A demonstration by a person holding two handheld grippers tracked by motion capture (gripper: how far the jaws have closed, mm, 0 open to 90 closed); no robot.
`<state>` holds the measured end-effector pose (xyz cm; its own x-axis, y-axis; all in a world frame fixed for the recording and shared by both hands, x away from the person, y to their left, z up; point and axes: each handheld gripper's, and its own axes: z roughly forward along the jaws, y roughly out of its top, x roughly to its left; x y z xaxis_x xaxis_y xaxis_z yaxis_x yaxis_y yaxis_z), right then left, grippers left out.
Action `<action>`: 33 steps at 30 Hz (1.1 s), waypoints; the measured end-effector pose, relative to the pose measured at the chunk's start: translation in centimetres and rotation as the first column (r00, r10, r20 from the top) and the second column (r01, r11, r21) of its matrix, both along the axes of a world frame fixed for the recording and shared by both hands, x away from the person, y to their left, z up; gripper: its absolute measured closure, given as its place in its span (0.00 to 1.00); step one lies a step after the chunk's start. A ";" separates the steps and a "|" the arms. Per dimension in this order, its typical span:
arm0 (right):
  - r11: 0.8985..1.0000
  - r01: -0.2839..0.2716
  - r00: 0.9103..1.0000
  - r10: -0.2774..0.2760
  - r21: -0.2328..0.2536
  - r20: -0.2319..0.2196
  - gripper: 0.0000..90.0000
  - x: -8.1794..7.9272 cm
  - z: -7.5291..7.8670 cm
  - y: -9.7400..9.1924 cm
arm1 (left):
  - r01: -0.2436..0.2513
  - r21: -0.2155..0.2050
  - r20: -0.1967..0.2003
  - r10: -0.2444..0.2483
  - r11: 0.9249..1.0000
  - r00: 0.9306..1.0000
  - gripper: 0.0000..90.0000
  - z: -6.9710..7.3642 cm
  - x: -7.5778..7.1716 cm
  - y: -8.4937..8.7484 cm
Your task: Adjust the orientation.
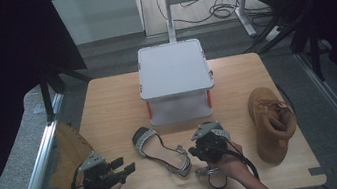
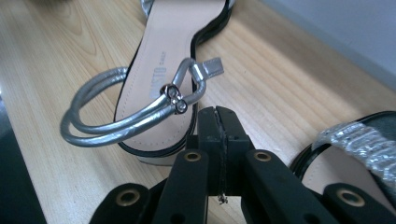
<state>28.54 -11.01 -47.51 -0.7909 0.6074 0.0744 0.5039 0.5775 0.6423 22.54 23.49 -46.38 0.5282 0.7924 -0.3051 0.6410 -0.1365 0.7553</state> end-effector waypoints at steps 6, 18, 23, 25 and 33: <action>0.999 -0.031 0.999 0.030 -0.037 -0.026 1.00 -0.1 -0.6 0.9 | -0.009 -0.005 -0.003 0.009 1.000 1.000 0.48 0.0 0.0 0.4; 0.990 -0.107 0.994 0.105 -0.096 -0.019 1.00 -1.2 0.0 3.0 | -0.015 -0.005 -0.007 0.015 1.000 1.000 0.48 0.0 0.0 0.7; 0.986 -0.134 0.991 0.132 -0.102 -0.027 1.00 -1.5 0.0 4.0 | -0.017 -0.006 -0.009 0.017 1.000 1.000 0.48 -0.1 0.0 0.8; 0.984 -0.141 0.990 0.139 -0.107 -0.026 1.00 -1.6 -0.1 4.3 | -0.018 -0.007 -0.008 0.018 1.000 1.000 0.48 0.0 0.0 0.8; 0.976 -0.181 0.983 0.179 -0.119 -0.031 1.00 -2.0 -0.2 6.0 | -0.024 -0.008 -0.002 0.024 1.000 1.000 0.48 0.1 -0.1 1.0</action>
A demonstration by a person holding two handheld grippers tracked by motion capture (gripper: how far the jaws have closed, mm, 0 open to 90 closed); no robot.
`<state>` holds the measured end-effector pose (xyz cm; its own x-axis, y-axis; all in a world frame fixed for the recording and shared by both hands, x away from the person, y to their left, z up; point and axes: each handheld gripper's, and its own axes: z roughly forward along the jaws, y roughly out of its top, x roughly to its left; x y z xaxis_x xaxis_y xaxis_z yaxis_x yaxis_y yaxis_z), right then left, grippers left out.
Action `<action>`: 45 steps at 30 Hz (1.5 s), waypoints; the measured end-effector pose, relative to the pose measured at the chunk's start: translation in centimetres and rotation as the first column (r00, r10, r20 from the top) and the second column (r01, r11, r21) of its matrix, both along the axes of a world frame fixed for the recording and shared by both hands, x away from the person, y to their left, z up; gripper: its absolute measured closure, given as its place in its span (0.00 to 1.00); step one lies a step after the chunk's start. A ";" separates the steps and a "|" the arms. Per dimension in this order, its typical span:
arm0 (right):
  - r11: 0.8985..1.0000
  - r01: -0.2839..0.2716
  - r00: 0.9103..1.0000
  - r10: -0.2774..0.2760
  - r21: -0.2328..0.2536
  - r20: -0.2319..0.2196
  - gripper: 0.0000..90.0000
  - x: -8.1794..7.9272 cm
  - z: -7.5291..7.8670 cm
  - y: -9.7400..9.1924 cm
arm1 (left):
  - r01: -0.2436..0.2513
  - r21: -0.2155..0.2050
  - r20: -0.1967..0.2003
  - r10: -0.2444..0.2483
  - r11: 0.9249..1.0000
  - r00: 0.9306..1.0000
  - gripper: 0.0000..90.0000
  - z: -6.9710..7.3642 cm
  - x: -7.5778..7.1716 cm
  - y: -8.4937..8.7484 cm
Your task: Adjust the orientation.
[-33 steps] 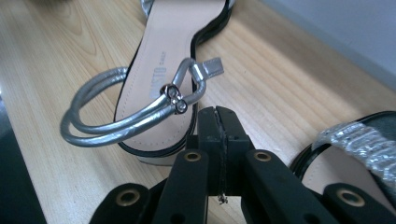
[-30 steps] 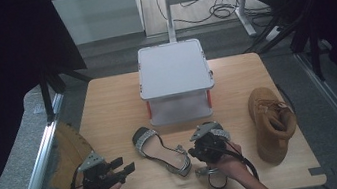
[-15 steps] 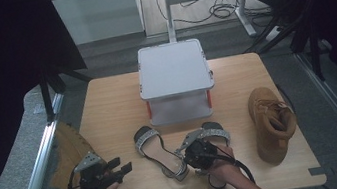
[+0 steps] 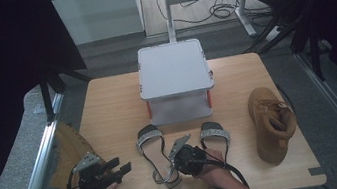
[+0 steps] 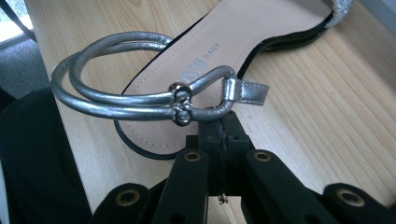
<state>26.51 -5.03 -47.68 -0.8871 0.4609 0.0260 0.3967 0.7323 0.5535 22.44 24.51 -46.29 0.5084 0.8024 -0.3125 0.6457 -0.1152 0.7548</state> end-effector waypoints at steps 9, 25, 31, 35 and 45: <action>0.999 -0.036 0.999 0.036 -0.004 -0.007 1.00 -0.4 0.0 1.7 | -0.003 -0.002 0.006 0.003 1.000 1.000 0.48 0.2 -0.1 0.1; 0.995 -0.053 0.998 0.056 0.083 -0.040 1.00 -1.0 -0.6 4.2 | -0.023 -0.011 0.014 0.023 1.000 1.000 0.48 0.4 -0.2 0.9; 0.990 -0.063 0.996 0.070 0.128 -0.048 1.00 -1.2 -1.0 5.2 | -0.028 -0.011 0.014 0.028 1.000 1.000 0.48 0.4 -0.2 1.1; 0.986 -0.066 0.996 0.074 0.155 -0.052 1.00 -1.3 -1.3 5.9 | -0.033 -0.012 0.014 0.034 0.999 0.999 0.48 0.4 -0.2 1.3; 0.974 -0.076 0.994 0.090 0.213 -0.055 0.99 -1.2 -1.8 7.2 | -0.052 -0.022 0.019 0.053 0.998 0.998 0.48 0.6 -0.3 2.0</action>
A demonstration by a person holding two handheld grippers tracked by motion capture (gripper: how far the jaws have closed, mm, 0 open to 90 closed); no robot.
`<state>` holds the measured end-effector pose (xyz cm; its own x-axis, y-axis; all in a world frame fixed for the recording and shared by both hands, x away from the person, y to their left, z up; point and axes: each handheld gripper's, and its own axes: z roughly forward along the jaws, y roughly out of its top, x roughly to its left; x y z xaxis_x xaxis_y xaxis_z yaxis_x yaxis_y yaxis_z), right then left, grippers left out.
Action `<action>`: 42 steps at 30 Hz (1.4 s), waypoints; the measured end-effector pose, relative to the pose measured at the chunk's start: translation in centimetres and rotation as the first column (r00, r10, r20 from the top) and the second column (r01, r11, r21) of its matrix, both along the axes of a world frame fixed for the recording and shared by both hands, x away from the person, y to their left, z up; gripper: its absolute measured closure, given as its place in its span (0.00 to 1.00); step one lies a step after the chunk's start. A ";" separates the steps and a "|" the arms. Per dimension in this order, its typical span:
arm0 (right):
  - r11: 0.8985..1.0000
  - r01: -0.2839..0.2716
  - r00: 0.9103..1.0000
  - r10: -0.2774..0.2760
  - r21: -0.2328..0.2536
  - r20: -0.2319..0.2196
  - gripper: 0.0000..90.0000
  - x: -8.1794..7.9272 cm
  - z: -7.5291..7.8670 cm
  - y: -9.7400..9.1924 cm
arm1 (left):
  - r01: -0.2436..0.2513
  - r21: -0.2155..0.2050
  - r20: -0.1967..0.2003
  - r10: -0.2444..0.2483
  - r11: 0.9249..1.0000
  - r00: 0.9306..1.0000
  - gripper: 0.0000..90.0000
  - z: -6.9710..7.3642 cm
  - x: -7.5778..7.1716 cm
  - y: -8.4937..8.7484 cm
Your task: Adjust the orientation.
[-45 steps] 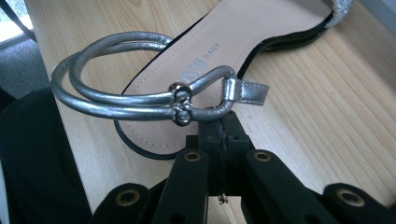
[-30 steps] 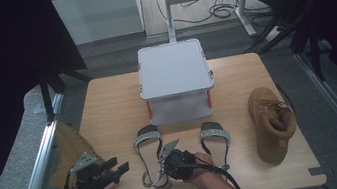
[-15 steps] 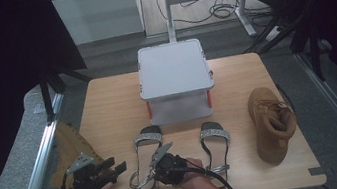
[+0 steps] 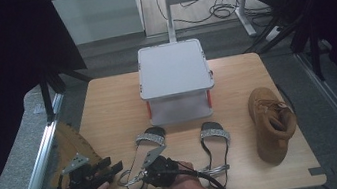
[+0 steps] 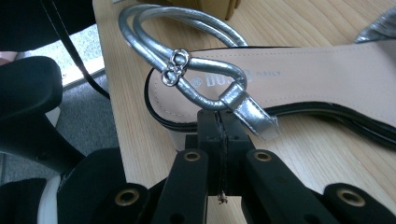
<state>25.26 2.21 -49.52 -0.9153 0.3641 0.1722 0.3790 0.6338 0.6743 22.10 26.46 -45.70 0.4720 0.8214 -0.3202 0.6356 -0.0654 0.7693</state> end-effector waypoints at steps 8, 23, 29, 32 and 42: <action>1.000 0.003 1.000 -0.003 0.031 0.006 0.99 0.0 -0.4 0.8 | -0.009 -0.001 0.002 0.009 1.000 1.000 0.48 0.0 0.0 0.3; 0.999 0.019 0.999 -0.020 0.040 0.027 0.99 -0.4 -0.6 1.2 | -0.013 -0.002 0.005 0.013 1.000 1.000 0.48 0.1 -0.1 0.5; 0.998 0.026 0.998 -0.029 0.051 0.055 0.99 -1.1 0.2 -0.1 | -0.017 -0.005 0.003 0.017 1.000 1.000 0.48 0.0 -0.1 0.6; 0.997 0.035 0.997 -0.040 0.069 0.069 0.99 -1.6 1.0 -1.2 | -0.015 -0.002 0.005 0.015 1.000 1.000 0.48 0.1 -0.1 0.5; 0.985 0.122 0.988 -0.132 0.126 0.076 0.99 -2.6 2.4 -6.4 | -0.012 0.004 0.003 0.012 1.000 1.000 0.48 0.0 -0.2 0.3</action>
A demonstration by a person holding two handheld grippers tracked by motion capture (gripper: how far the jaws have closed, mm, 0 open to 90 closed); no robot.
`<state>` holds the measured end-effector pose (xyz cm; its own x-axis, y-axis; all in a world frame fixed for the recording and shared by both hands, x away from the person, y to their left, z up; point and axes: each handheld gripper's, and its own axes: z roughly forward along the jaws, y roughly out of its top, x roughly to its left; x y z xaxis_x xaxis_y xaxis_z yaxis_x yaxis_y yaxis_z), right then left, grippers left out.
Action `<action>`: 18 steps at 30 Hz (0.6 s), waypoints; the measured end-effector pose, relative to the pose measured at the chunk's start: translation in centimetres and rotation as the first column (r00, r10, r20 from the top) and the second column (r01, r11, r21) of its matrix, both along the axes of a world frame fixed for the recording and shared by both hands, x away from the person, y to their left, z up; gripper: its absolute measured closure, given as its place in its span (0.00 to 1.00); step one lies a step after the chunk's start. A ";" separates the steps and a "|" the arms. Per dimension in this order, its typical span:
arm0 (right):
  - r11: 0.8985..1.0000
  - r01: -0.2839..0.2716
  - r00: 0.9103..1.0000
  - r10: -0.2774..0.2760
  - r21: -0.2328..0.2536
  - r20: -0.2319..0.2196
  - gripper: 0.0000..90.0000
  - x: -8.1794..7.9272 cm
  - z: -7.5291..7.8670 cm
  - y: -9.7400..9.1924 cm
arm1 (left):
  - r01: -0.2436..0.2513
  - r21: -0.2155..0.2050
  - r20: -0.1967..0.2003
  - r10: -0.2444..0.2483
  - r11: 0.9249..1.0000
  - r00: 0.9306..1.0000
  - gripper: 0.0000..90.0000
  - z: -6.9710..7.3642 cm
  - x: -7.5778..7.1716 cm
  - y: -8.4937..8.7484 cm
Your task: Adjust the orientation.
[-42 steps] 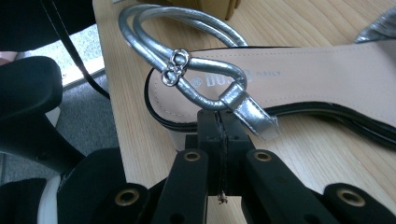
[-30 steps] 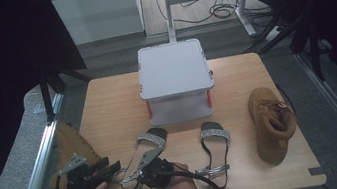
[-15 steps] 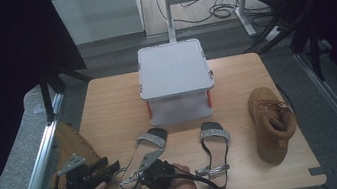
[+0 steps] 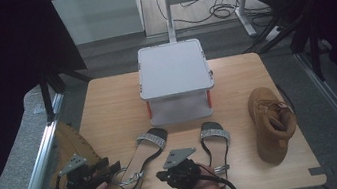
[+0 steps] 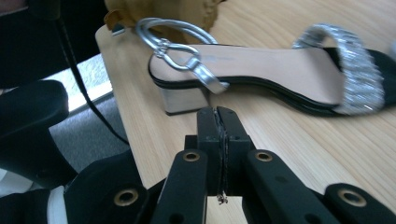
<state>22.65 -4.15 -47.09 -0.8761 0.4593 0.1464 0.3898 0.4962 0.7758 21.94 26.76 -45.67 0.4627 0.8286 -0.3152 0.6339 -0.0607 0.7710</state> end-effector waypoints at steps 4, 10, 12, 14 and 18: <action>0.999 0.035 0.999 -0.035 0.024 0.002 0.99 -0.1 0.3 -1.9 | 0.003 0.003 -0.001 -0.003 1.000 1.000 0.48 0.0 0.1 -0.1; 0.996 0.076 0.997 -0.076 0.048 -0.003 0.99 -0.5 0.2 -4.5 | 0.002 0.007 -0.006 -0.002 1.000 1.000 0.48 -0.2 0.2 -0.3; 0.996 0.086 0.996 -0.086 0.039 0.002 0.99 -0.7 0.0 -5.2 | 0.006 0.010 -0.007 -0.006 1.000 1.000 0.48 -0.2 0.2 -0.4; 0.994 0.100 0.995 -0.100 0.041 0.000 0.99 -0.8 0.0 -5.9 | 0.008 0.010 -0.005 -0.008 1.000 1.000 0.48 -0.2 0.2 -0.4; 0.990 0.136 0.991 -0.136 0.049 -0.005 0.99 -1.1 0.0 -7.5 | 0.010 0.009 -0.007 -0.010 1.000 1.000 0.47 -0.3 0.2 -0.5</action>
